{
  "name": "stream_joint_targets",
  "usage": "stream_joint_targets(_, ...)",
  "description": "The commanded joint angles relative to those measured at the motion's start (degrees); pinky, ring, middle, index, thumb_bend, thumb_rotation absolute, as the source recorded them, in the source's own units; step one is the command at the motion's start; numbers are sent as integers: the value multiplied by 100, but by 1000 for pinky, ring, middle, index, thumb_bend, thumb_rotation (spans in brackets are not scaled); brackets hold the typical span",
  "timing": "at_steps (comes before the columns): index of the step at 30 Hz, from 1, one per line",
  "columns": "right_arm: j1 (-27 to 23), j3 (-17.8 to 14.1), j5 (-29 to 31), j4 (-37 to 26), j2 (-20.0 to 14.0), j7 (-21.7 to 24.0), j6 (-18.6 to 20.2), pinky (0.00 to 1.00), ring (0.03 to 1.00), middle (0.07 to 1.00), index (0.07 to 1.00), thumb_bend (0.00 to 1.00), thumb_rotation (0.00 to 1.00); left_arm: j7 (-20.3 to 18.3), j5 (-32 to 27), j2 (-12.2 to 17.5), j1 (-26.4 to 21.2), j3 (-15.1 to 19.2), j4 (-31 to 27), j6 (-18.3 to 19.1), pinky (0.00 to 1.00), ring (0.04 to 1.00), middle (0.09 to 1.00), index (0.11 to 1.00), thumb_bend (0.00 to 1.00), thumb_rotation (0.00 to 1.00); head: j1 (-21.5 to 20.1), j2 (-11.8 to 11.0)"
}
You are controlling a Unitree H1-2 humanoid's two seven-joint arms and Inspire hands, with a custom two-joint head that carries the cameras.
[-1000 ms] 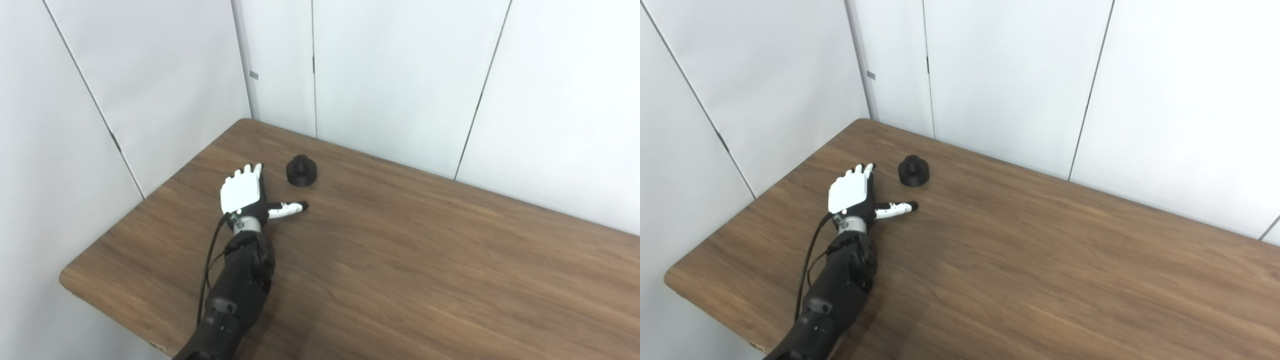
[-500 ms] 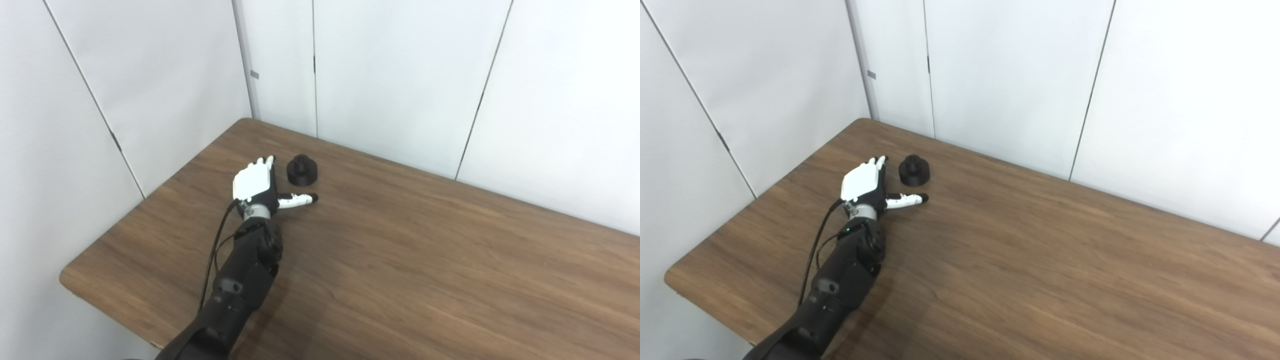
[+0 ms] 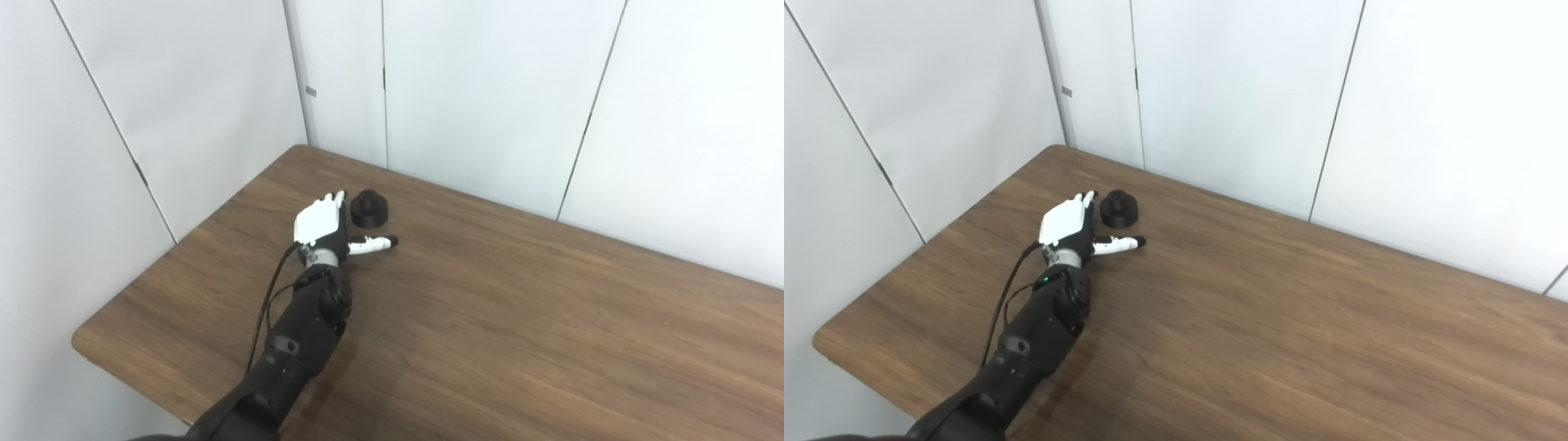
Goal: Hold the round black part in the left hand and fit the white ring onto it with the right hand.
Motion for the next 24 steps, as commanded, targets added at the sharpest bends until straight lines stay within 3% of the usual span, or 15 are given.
stream_joint_targets(1,166,99,-142,238,53,38,-16,1000,1000,1000,1000,723,855,240,7,249,-306,-41,-48,-18,1000,994,991,970,985,635,-12,12)
stream_joint_targets(24,442,85,-174,36,77,71,-78,1000,1000,1000,1000,698,850,433,-451,462,-410,-242,97,-56,1000,1000,1000,972,966,616,-216,87)
